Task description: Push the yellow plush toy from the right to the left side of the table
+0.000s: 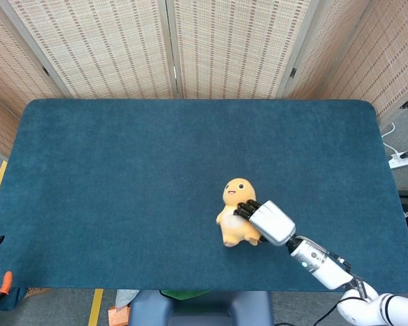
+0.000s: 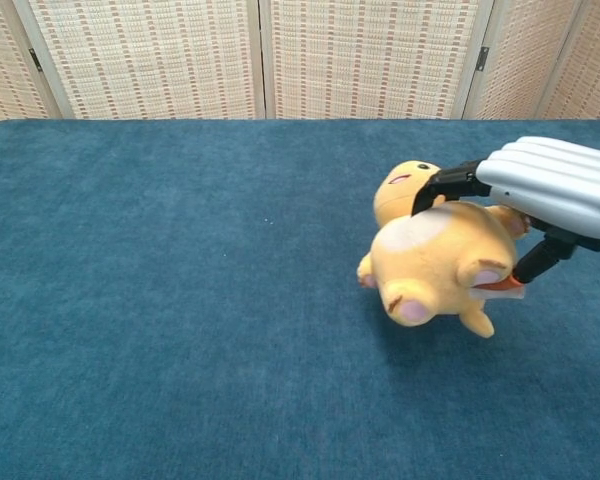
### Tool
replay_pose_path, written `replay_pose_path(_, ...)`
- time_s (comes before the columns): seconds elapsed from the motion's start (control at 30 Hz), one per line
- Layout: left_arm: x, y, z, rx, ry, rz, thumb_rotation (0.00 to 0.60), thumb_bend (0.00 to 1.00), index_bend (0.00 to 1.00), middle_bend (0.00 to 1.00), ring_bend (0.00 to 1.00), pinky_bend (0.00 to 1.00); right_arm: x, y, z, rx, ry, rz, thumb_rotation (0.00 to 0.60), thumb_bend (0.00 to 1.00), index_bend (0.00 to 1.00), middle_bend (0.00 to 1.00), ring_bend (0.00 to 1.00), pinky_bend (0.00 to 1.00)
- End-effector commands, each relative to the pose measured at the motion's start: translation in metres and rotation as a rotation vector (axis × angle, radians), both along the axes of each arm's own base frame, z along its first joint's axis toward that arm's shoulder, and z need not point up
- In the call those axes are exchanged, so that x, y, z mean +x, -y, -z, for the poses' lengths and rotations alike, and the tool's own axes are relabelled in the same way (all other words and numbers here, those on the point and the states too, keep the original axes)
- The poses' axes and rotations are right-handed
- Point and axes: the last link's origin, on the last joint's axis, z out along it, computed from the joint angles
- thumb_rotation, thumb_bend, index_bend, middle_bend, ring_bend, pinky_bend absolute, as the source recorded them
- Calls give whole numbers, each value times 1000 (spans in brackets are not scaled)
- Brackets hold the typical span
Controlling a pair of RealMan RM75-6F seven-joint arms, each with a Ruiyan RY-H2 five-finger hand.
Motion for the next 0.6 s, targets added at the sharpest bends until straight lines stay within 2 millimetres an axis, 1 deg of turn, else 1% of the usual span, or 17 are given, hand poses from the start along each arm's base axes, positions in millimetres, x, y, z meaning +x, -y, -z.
replay_pose_path(0.03, 0, 0, 0, -4, 2, 3, 600, 484, 0, 0, 0, 184, 27, -18, 15, 84, 58, -136, 600, 695, 721, 695, 660, 991)
replay_pose_path(0.1, 0, 0, 0, -7, 4, 2, 600, 483, 0, 0, 0, 184, 36, -19, 25, 104, 47, -153, 600, 694, 721, 692, 659, 991)
replay_pose_path(0.17, 0, 1, 0, -6, 5, 4, 600, 483, 0, 0, 0, 184, 41, -16, 37, 128, 25, -143, 600, 684, 721, 681, 647, 983)
replay_pose_path(0.27, 0, 1, -1, -6, 11, 12, 600, 482, 0, 0, 0, 183, 41, -9, 55, 147, -4, -98, 600, 641, 721, 618, 606, 911)
replay_pose_path(0.33, -1, 2, -1, -8, 16, 14, 600, 480, 0, 0, 0, 183, 40, -6, 64, 155, -16, -75, 600, 626, 706, 550, 566, 841)
replay_pose_path(0.37, -1, 3, -1, -8, 17, 14, 600, 479, 0, 0, 0, 183, 39, -4, 68, 151, -26, -64, 600, 617, 682, 515, 536, 807)
replay_pose_path(0.4, -1, 3, -2, -8, 17, 14, 600, 479, 0, 0, 0, 183, 38, -2, 71, 146, -35, -58, 600, 587, 637, 476, 494, 760)
replay_pose_path(0.47, -1, 3, -2, -10, 20, 16, 600, 475, 0, 0, 0, 183, 35, -2, 77, 161, -42, -30, 600, 507, 489, 389, 399, 645)
replay_pose_path(0.53, -1, 3, -2, -11, 21, 17, 600, 470, 0, 0, 0, 183, 34, -1, 79, 170, -43, -5, 600, 410, 205, 240, 257, 478)
replay_pose_path(0.57, -1, 3, -2, -11, 22, 18, 600, 469, 0, 0, 0, 183, 33, -1, 78, 170, -42, 15, 600, 378, 123, 180, 202, 422)
replay_pose_path(0.6, -1, 3, -2, -11, 22, 18, 600, 469, 0, 0, 0, 184, 33, -1, 76, 167, -41, 29, 600, 329, 36, 94, 114, 333)
